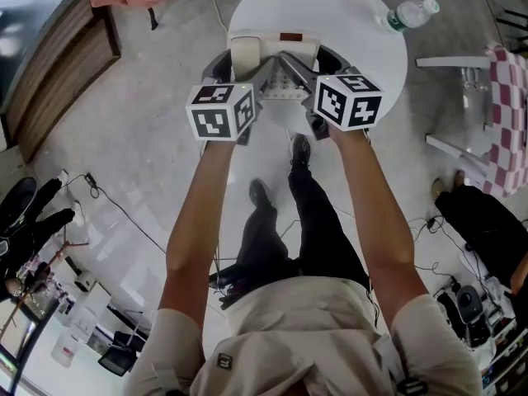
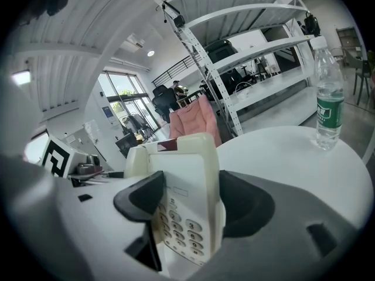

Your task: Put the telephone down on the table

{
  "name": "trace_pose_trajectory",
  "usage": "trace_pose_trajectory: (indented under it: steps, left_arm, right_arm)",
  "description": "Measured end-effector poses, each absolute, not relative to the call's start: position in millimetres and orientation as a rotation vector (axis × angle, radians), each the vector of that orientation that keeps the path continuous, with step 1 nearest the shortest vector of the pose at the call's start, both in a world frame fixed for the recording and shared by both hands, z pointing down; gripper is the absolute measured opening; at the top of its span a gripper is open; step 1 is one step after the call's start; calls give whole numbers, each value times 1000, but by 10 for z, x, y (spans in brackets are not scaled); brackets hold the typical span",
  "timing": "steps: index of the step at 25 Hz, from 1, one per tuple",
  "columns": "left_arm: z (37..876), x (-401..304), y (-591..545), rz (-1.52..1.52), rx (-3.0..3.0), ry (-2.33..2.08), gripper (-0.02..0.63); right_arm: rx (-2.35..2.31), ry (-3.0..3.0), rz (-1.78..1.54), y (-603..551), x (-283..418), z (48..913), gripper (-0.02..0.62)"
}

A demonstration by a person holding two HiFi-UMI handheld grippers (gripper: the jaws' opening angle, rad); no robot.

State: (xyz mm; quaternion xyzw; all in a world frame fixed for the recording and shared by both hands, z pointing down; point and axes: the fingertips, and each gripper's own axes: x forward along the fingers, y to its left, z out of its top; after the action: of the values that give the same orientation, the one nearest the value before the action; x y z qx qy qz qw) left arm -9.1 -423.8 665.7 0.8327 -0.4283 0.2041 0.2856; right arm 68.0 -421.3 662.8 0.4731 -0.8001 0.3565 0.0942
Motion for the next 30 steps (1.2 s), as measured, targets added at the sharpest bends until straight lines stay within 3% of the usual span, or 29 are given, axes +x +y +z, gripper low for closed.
trace_pose_trajectory:
  steps: [30]
  left_arm:
    - [7137, -59, -4576, 474, 2151, -1204, 318]
  right_arm:
    - [1388, -2391, 1066, -4577, 763, 7139, 273]
